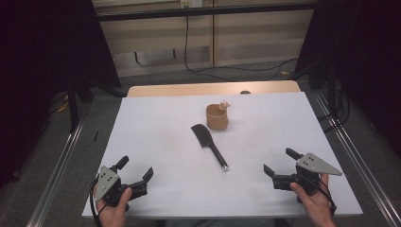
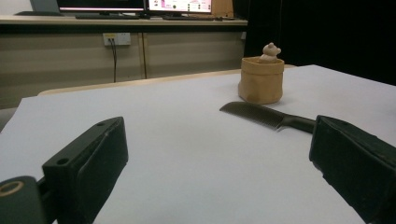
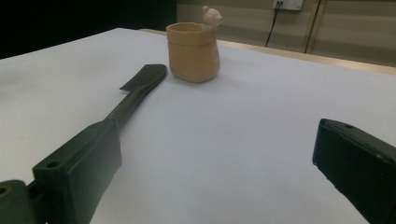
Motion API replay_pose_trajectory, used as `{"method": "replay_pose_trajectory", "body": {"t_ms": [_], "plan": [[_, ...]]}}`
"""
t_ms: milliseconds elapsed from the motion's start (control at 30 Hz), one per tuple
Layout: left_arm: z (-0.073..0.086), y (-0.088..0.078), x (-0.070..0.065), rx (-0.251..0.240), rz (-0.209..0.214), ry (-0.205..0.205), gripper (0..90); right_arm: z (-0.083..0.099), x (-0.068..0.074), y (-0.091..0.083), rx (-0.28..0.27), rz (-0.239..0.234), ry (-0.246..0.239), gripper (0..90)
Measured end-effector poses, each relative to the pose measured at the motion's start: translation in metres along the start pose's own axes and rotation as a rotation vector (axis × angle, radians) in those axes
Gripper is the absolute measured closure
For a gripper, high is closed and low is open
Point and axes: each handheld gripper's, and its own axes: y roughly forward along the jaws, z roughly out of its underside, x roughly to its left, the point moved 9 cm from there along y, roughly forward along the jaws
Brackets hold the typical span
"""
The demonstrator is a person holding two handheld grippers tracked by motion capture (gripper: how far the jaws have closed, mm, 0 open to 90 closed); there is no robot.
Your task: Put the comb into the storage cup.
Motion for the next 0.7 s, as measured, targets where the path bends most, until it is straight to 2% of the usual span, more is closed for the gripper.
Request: {"method": "replay_pose_trajectory", "body": {"t_ms": [167, 400, 600, 700], "plan": [[0.001, 0.001, 0.0, 0.002, 0.002, -0.004, 4.6, -0.003, 0.007, 0.006, 0.017, -0.026, 0.02, 1.1], [0.001, 0.0, 0.0, 0.003, 0.005, -0.002, 4.6, -0.003, 0.021, 0.019, 0.066, -0.083, 0.007, 1.8], [0.0, 0.0, -0.001, 0.001, 0.008, 0.0, 4.6, -0.012, 0.025, 0.023, 0.016, -0.09, 0.018, 3.3], [0.001, 0.0, -0.001, 0.004, 0.008, 0.002, 4.6, -0.015, 0.027, 0.027, 0.008, -0.103, 0.034, 5.4]]}}
